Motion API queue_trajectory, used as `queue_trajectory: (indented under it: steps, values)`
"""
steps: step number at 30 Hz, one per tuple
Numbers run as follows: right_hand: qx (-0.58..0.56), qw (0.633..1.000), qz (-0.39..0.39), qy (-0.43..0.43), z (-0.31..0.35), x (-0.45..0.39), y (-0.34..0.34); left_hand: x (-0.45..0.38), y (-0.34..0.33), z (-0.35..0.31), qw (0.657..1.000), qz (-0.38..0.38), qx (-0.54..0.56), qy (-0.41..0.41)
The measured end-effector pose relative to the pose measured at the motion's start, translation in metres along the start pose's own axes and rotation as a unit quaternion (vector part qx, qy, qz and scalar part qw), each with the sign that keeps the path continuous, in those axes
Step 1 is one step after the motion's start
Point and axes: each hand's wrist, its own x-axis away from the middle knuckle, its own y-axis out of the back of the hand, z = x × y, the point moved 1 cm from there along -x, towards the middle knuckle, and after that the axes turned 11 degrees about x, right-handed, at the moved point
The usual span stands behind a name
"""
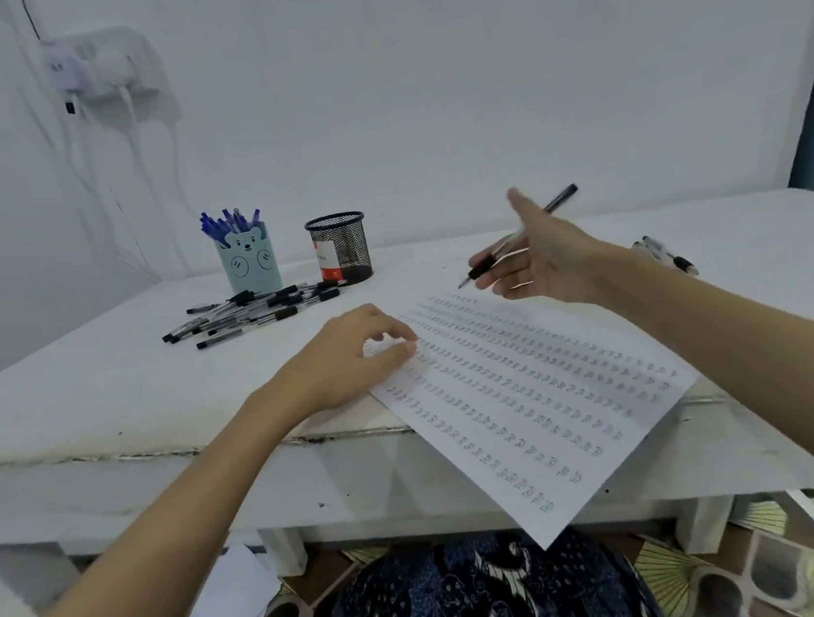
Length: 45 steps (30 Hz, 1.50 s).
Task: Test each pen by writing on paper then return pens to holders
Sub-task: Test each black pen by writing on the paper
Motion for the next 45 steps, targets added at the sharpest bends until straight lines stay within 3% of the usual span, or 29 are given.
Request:
queue_trajectory:
  steps: [4, 14, 22, 31, 45]
  values:
    - [0.137, 0.989, -0.035, 0.034, 0.004, -0.02, -0.011, -0.025, -0.001, 0.002, 1.0, 0.014, -0.007, -0.003]
    - [0.216, 0.963, -0.124, 0.097, -0.004, -0.084, -0.003, -0.11, -0.009, 0.028, 0.995, 0.075, -0.061, 0.012]
    - [0.148, 0.976, -0.108, 0.121, -0.032, -0.095, -0.015, -0.134, -0.032, 0.046, 0.996, 0.052, -0.043, -0.053]
    - [0.225, 0.952, -0.143, 0.148, -0.039, -0.098, -0.018, -0.134, -0.037, 0.053, 0.998, 0.026, 0.02, -0.061]
    - [0.23, 0.95, -0.134, 0.161, -0.04, -0.1, -0.018, -0.136, -0.038, 0.061, 0.997, 0.023, 0.031, -0.061]
